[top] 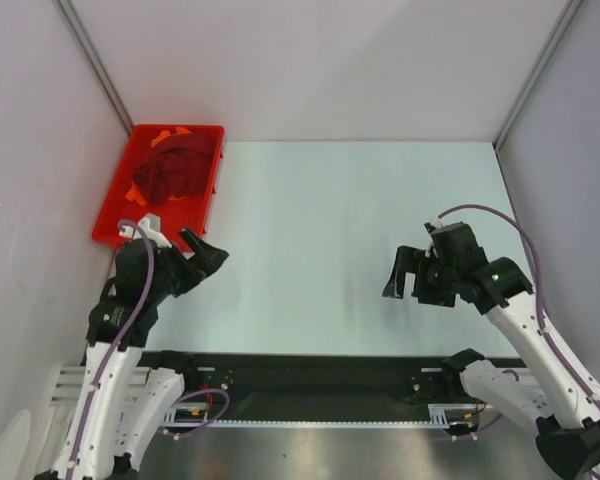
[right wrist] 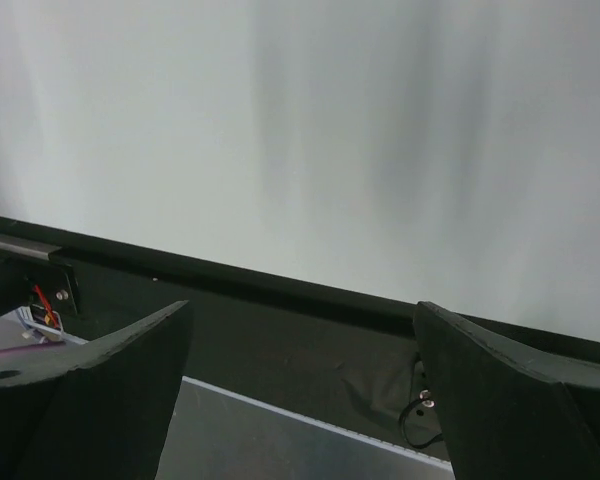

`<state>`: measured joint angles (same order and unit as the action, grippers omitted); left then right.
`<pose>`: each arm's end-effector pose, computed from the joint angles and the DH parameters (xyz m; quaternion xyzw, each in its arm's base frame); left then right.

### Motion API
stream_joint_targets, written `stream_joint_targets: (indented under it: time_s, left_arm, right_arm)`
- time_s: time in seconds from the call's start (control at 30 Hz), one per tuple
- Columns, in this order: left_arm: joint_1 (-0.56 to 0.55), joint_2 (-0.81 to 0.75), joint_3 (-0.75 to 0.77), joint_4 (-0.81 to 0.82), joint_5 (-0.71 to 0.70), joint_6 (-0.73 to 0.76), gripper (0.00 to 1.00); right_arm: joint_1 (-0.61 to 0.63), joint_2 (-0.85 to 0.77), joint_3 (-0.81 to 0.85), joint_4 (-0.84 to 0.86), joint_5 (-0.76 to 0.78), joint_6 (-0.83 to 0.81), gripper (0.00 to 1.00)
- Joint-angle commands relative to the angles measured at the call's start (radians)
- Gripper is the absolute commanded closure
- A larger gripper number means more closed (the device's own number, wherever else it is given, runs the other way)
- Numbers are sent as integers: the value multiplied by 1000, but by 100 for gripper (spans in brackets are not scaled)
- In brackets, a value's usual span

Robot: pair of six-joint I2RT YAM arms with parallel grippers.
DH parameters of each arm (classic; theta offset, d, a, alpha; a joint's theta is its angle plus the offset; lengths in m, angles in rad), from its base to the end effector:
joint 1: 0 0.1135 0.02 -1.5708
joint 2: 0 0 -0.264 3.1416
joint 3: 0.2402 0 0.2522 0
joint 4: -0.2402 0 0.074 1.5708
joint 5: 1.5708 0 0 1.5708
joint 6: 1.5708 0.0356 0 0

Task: Fold and stack the t-shirts
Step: Grab the tshirt from the pile

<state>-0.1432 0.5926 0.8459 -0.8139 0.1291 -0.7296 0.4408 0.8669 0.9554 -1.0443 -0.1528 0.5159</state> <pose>0.1139 -0.0210 0.3223 -0.2225 0.8451 -0.2553 0.4138 0.1341 0.0693 0.3070 0.0126 0.9505 0.2035 0.2344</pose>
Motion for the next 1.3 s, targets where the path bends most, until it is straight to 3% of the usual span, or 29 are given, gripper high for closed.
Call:
stream_joint_targets:
  time_s: [0.0,0.13,0.2,0.27,0.4,0.53,0.9,1.07,1.17,1.27]
  left_arm:
    - [7,145,18,128,-54,-45,3]
    - [22,408,242,176,-212,128,16]
    - [105,514,321,186,-215,157,15]
    - [180,715,451,225,-226,192,9]
    - [226,866,550,295,-284,240,7]
    - [309,1036,660,392,-142,233,6]
    - [346,1537,1105,300,-158,226,3]
    - [353,1694,1311,288,-145,230,3]
    - [356,1762,1400,257,-137,219,15]
    - [356,1745,1395,280,-137,202,73]
  right_arm:
    - [-25,66,75,-30,-34,-47,0]
    - [-42,101,141,10,-31,-120,0]
    - [-57,139,195,3,-24,-122,0]
    - [-60,168,224,9,-30,-103,0]
    - [-65,191,203,50,-45,-47,0]
    - [-66,215,221,14,-2,-30,0]
    - [-82,193,215,4,75,58,0]
    - [-90,201,213,-14,87,94,0]
    - [-93,199,223,-25,98,102,0]
    - [-102,207,235,-28,98,104,0]
